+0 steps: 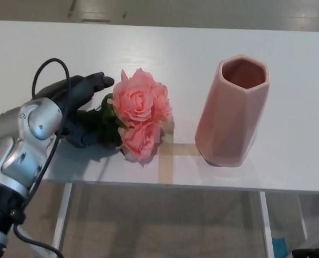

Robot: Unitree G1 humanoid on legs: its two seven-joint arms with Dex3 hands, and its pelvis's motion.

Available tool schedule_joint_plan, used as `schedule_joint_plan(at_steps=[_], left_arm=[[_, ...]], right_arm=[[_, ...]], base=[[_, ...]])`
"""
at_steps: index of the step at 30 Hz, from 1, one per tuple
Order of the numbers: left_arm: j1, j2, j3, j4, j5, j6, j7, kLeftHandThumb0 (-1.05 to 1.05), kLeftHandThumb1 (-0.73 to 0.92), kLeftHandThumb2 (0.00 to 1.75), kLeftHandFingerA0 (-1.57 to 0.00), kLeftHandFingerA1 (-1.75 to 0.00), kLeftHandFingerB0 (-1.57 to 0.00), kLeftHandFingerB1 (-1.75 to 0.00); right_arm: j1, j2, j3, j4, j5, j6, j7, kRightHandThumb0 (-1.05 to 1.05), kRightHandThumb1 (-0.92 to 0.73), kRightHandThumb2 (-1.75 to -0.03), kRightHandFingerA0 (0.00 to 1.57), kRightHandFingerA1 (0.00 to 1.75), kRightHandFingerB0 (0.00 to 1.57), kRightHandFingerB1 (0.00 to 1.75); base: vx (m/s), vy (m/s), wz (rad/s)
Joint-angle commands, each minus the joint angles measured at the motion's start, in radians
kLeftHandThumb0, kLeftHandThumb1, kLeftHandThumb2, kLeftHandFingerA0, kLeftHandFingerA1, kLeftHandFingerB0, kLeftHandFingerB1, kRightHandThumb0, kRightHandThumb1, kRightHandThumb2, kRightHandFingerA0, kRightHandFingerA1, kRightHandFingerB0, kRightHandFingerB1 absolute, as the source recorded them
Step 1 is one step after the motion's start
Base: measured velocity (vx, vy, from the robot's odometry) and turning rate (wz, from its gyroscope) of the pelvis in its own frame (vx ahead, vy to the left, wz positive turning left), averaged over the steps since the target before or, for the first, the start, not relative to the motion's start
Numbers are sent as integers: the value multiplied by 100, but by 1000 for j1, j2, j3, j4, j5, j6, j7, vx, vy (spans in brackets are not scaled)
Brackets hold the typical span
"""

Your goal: Use the left hand to pick up the rose and then lift and insert it into the pink vase.

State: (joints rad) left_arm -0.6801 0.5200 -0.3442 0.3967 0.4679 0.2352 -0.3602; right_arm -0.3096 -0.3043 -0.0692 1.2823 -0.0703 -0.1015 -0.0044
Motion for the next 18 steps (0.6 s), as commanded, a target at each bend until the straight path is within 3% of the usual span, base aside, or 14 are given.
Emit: schedule_joint_plan(at_steps=[1,10,13,15,16,17,18], left_arm=[[32,-18,-18,0,33,5,11,-59,40,73,-9,-16,-9,-23],[33,-34,-21,20,33,-9,9,-60,41,72,-11,-19,-11,-22],[26,-38,-27,21,42,-2,2,-56,36,69,-7,-34,-6,-25],[27,-38,-34,20,52,-4,4,-56,39,65,-11,-35,-8,-27],[27,-36,-39,21,58,-6,5,-29,37,90,0,-47,0,-48],[26,-34,-44,22,62,-7,5,-29,37,90,0,-47,0,-48],[25,-38,-43,38,54,-24,11,-27,49,94,-52,-63,-7,-45]], right_arm=[[2,-10,-3,-6,-3,20,8,-27,-58,-57,56,46,49,42],[0,-11,-7,-9,-1,14,1,-27,-58,-57,58,47,49,42],[-3,-10,-11,-7,2,15,3,-28,-58,-57,58,47,49,42],[-4,-10,-13,-5,4,13,6,-28,-58,-57,57,47,49,42],[-5,-10,-12,-5,2,12,6,-28,-58,-57,58,47,49,42],[-6,-9,-11,-5,-1,11,5,-28,-58,-57,58,47,49,42],[-7,-10,-8,-5,-4,12,9,-29,-57,-57,58,47,49,42]], base=[[0,0,0],[0,0,0],[0,0,0],[0,0,0],[0,0,0],[0,0,0],[0,0,0]])
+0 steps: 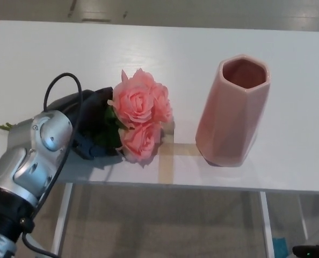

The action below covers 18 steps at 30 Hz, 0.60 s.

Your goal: Use the left hand to pick up the rose and then lift and insert it into the pink vase.

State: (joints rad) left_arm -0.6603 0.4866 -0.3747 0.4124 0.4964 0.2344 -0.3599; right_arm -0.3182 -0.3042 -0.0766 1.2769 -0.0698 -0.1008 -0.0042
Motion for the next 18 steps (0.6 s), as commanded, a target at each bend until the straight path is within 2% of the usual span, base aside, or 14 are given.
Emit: schedule_joint_plan(at_steps=[1,3,4,5,6,10,11,13,14,15,18], left_arm=[[5,-5,-11,25,25,-25,12,-27,49,94,-52,-63,-7,-45],[5,-5,-11,27,25,-27,14,-27,49,94,-52,-63,-7,-45],[-5,-11,16,27,-42,-14,-65,-23,82,65,-113,-67,-48,-36],[-6,-13,19,27,-49,-13,-75,-23,82,65,-113,-67,-48,-36],[-6,-16,21,29,-48,-21,-70,-15,79,64,-103,-83,-74,-46],[-5,-21,27,31,-45,-34,-66,-15,79,64,-103,-83,-74,-46],[4,-24,33,18,-25,-57,-3,-16,74,63,-81,-119,-86,-69],[10,-27,36,13,-16,-69,25,-16,74,63,-81,-119,-86,-69],[8,-32,44,7,-18,-62,34,-18,73,63,-74,-134,-82,-71],[8,-36,49,9,-20,-64,40,-18,73,63,-71,-137,-81,-75],[5,-36,60,11,-25,-76,49,-18,76,64,-75,-135,-83,-74]], right_arm=[[1,-10,0,0,-5,11,9,-29,-57,-57,58,47,49,42],[1,-10,0,0,-5,11,9,-29,-57,-57,58,47,49,42],[3,-11,-7,-3,2,4,15,-29,-57,-57,57,47,49,42],[4,-11,-7,-4,3,3,16,-29,-57,-57,57,47,49,42],[5,-11,-11,-5,5,-2,14,-28,-57,-57,58,47,50,43],[6,-8,-18,-8,7,-9,12,-28,-57,-57,58,47,50,43],[2,-9,-15,-6,4,-3,16,-28,-57,-57,59,47,52,43],[2,-11,-15,-5,2,-1,18,-28,-57,-57,59,47,52,43],[3,-12,-18,-4,6,-5,24,-28,-58,-57,59,47,52,43],[2,-12,-17,-4,4,-3,23,-28,-57,-57,59,47,52,43],[2,-11,-14,-5,0,2,20,-28,-57,-57,59,47,52,43]], base=[[0,0,0],[0,0,0],[0,0,0],[0,0,0],[0,0,0],[0,0,0],[0,0,0],[0,0,0],[0,0,0],[0,0,0],[0,0,0]])
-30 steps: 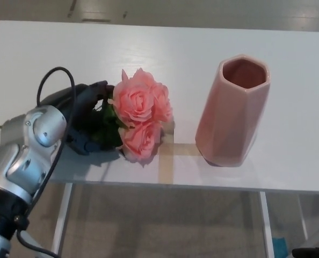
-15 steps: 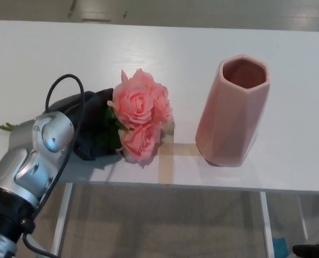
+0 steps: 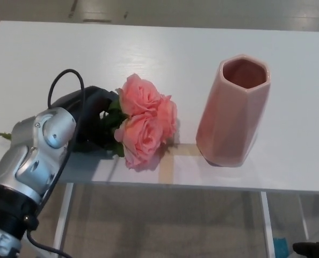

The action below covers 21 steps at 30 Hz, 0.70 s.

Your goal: Use the left hand to pick up the rose and then lift and insert it into the pink vase.

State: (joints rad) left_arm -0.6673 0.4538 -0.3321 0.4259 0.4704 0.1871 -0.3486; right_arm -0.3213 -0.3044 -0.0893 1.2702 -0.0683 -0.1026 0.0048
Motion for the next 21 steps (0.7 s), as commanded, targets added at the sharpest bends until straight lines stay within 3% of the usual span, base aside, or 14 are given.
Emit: schedule_joint_plan(at_steps=[1,4,5,9,17,21], left_arm=[[11,-1,24,-1,-2,-40,43,-18,76,64,-75,-136,-83,-72],[11,-2,31,4,-5,-55,50,-18,76,64,-75,-136,-83,-72],[5,-2,52,6,-15,-76,78,-19,77,63,-70,-141,-78,-88],[-23,-29,135,25,-60,-133,163,-19,77,65,-68,-147,-78,-93],[-82,-84,260,-14,-116,-92,170,-19,80,63,-75,-139,-78,-95],[-160,-112,338,-36,-185,-81,165,-18,82,64,-82,-139,-72,-106]], right_arm=[[5,-11,0,2,-3,4,12,-28,-57,-57,60,48,52,43],[5,-11,1,3,-4,4,14,-28,-57,-57,60,48,52,43],[3,-13,5,3,-8,6,12,-28,-57,-57,62,48,53,43],[-1,-16,10,6,-12,10,9,-28,-58,-57,63,48,53,43],[4,-17,10,3,-11,8,16,-28,-58,-56,65,49,54,43],[4,-20,15,5,-14,6,10,-28,-58,-56,66,49,55,43]], base=[[0,0,0],[0,0,0],[0,0,0],[0,0,0],[0,0,0],[0,0,0]])
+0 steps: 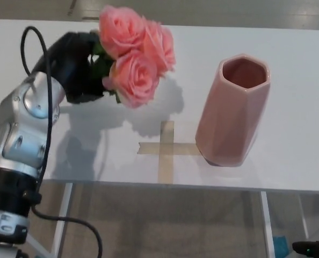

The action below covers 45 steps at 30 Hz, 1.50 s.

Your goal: Use the left hand to pick up the rose and then lift and insert it into the pink vase.

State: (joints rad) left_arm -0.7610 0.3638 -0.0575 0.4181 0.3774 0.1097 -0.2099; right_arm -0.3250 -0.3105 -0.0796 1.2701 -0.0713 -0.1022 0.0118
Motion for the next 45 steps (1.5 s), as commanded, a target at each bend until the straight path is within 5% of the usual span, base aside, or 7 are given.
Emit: schedule_joint_plan(at_steps=[1,6,11,45], left_arm=[[-90,-35,88,-32,-120,7,23,-17,83,64,-87,-137,-71,-110],[-160,-96,183,-76,-235,119,-6,-17,84,65,-92,-138,-71,-112],[-266,-186,304,-107,-377,299,5,-19,84,66,-99,-135,-79,-94],[-464,-333,244,-303,-546,604,39,-19,82,64,-107,-133,-82,-89]], right_arm=[[8,-15,10,4,-14,3,6,-28,-58,-57,65,49,54,43],[12,-15,7,1,-5,-3,16,-28,-58,-57,64,48,54,43],[11,-16,15,6,-12,0,12,-28,-58,-57,65,49,54,43],[23,-16,11,4,-3,6,16,-29,-58,-57,62,48,54,43]], base=[[0,0,0],[0,0,0],[0,0,0],[0,0,0]])
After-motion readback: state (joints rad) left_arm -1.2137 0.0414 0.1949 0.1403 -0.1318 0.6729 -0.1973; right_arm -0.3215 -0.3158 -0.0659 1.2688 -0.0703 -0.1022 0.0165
